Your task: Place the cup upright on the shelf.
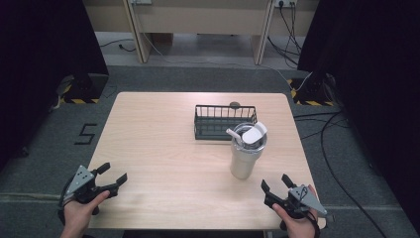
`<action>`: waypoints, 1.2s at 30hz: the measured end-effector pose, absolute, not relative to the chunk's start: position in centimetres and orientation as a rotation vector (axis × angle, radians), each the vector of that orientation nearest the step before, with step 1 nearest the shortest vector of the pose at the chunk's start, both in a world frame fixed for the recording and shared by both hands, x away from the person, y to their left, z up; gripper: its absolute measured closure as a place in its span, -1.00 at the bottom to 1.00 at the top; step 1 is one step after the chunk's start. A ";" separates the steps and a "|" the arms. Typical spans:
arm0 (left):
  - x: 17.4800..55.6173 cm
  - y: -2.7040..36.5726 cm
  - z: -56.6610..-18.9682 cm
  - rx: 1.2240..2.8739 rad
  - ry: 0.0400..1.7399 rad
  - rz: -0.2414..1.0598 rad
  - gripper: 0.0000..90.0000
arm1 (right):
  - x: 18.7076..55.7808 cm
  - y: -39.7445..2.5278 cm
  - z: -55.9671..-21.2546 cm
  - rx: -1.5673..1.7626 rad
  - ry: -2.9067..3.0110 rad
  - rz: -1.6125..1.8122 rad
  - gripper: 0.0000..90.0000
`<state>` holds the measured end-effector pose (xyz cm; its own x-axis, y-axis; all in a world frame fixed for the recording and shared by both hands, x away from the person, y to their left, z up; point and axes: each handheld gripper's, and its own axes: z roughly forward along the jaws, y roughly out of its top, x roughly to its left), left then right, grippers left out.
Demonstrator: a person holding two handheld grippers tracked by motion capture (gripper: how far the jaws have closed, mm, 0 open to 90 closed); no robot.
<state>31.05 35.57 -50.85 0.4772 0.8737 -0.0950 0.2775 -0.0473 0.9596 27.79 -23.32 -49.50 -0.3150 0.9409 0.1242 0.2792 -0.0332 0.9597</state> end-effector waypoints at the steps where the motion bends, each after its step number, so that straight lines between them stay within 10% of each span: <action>1: 31.1 35.6 -50.9 1.591 1.025 0.656 -0.67 | 27.7 -23.2 -49.4 1.291 1.635 1.383 -0.57; 36: 31.2 35.5 -51.3 1.598 1.047 0.627 -0.66 | 33.5 -18.2 -48.1 1.178 1.727 1.371 -0.71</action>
<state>31.20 35.45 -51.33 0.4748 0.8722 -0.1173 0.3076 -0.0395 0.9507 33.52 -18.19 -48.09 -0.4007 0.9147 0.0521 0.2581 0.0582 0.9644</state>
